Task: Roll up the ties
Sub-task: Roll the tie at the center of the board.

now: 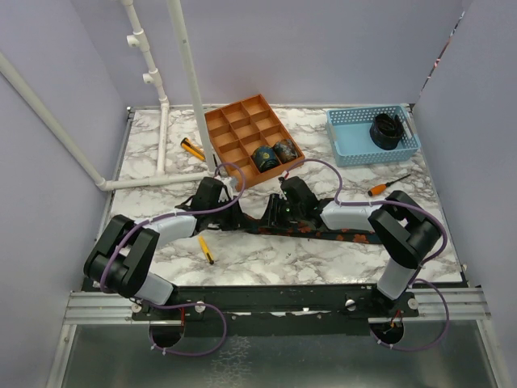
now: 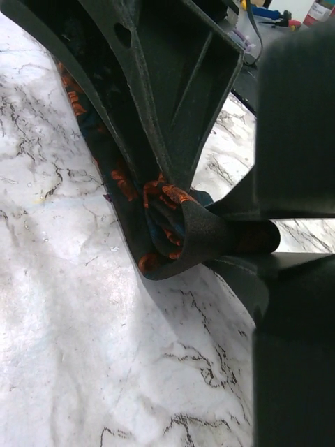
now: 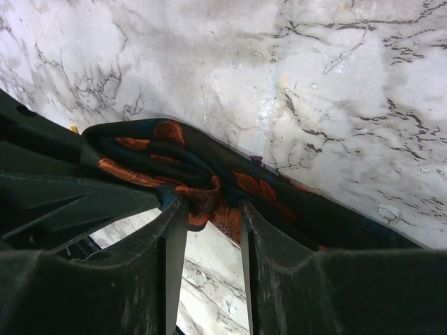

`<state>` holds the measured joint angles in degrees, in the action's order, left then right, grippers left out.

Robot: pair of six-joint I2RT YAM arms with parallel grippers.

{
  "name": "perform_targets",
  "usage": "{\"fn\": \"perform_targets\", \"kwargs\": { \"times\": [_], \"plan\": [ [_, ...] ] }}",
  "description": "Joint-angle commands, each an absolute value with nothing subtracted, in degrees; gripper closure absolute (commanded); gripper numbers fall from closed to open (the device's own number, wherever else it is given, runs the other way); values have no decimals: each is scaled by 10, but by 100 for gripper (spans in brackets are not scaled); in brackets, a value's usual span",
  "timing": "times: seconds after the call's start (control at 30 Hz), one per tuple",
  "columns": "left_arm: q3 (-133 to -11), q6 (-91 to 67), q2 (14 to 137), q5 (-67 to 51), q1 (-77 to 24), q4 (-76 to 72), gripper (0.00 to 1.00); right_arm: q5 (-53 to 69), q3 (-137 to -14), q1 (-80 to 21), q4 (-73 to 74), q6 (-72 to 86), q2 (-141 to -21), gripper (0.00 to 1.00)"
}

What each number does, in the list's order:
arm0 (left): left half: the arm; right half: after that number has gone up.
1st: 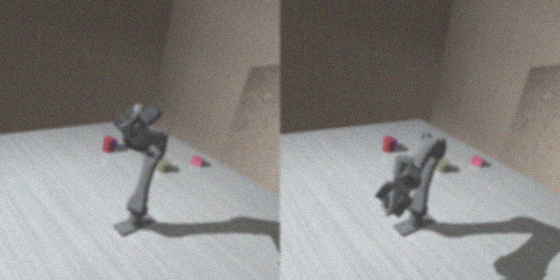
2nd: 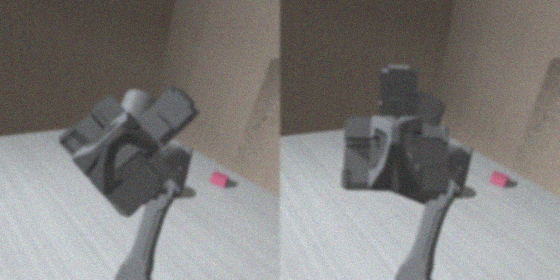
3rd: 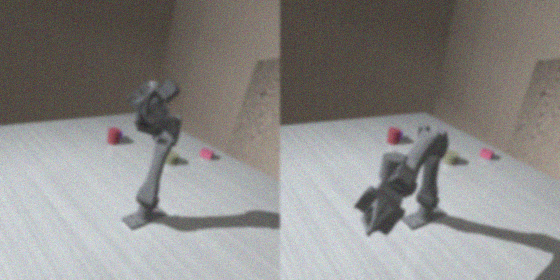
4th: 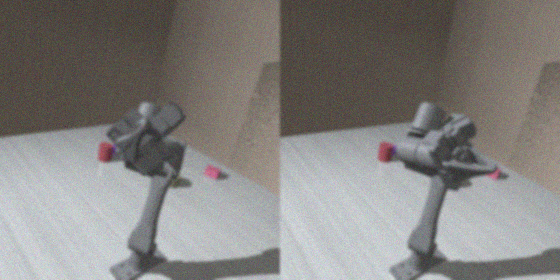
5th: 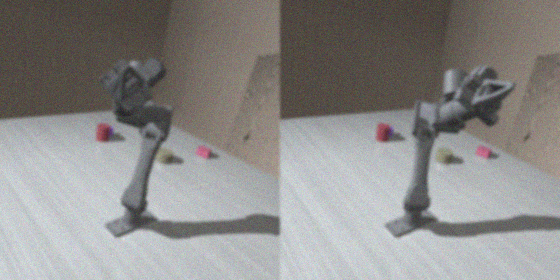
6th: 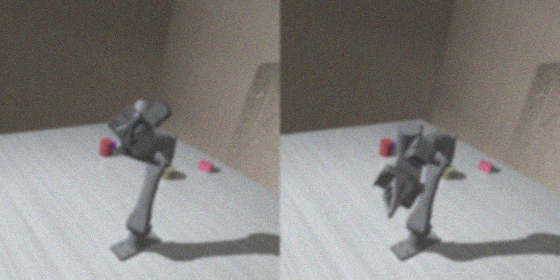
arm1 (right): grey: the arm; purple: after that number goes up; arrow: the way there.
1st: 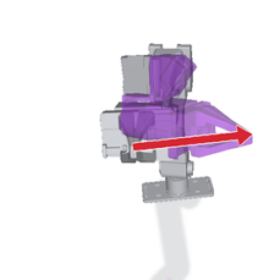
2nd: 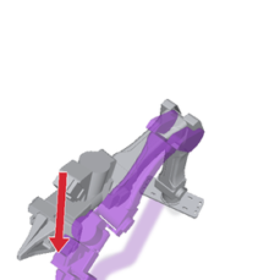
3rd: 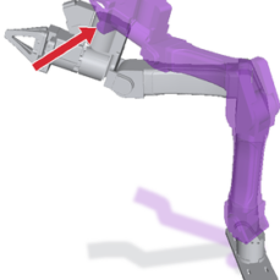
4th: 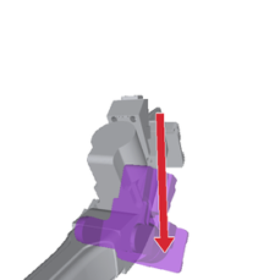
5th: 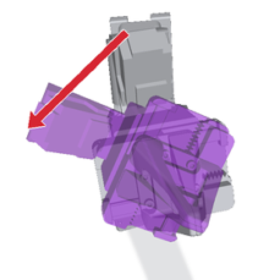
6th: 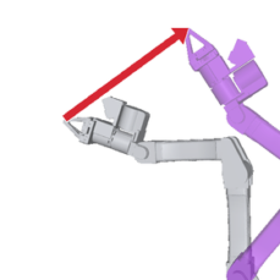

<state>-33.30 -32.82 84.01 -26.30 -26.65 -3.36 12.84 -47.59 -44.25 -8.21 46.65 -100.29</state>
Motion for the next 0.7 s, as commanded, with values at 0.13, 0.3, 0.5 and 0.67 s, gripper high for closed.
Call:
{"fn": "perform_targets", "kwargs": {
  "times": [0.13, 0.3, 0.5, 0.67],
  "plan": [
    [-342, -336, 794, -183, -274, -3, 100, 104, -453, -442, -20, 455, -963, 48],
    [-379, -314, 765, -67, -302, 109, 100, 61, -431, -442, 32, 448, -884, 42],
    [-426, -311, 771, 98, -359, 220, 100, 24, -384, -442, 70, 435, -787, 42],
    [-463, -322, 799, 210, -403, 285, 100, 6, -340, -442, 88, 437, -724, 42]
  ]
}}
